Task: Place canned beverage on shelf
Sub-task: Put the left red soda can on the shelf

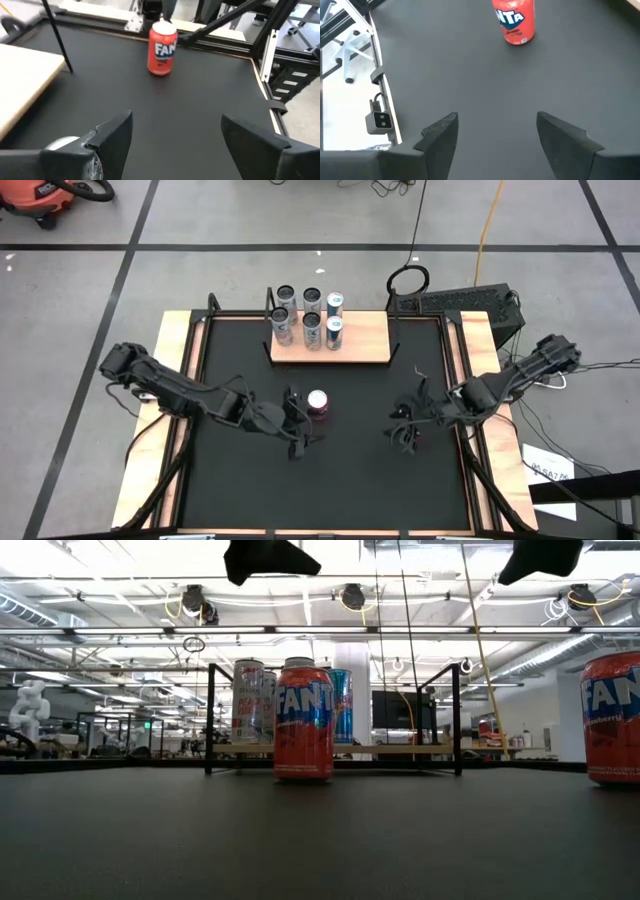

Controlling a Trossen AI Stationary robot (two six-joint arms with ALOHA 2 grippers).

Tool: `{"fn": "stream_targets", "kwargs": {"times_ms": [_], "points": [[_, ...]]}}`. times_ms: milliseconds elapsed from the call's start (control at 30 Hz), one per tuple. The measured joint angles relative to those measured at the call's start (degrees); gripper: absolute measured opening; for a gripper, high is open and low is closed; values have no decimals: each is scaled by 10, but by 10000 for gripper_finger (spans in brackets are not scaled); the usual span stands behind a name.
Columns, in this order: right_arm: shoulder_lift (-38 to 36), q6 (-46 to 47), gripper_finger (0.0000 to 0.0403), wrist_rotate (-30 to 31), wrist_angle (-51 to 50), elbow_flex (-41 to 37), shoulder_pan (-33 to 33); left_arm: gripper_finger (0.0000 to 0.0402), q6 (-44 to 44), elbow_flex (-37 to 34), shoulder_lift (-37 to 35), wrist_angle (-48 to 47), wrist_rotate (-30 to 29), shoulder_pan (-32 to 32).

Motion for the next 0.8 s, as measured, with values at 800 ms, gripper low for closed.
{"fn": "stream_targets", "kwargs": {"times_ms": [800], "points": [[2,112,255,28,-18,0,133,299,-108,19,67,-66,-28,-79]]}}
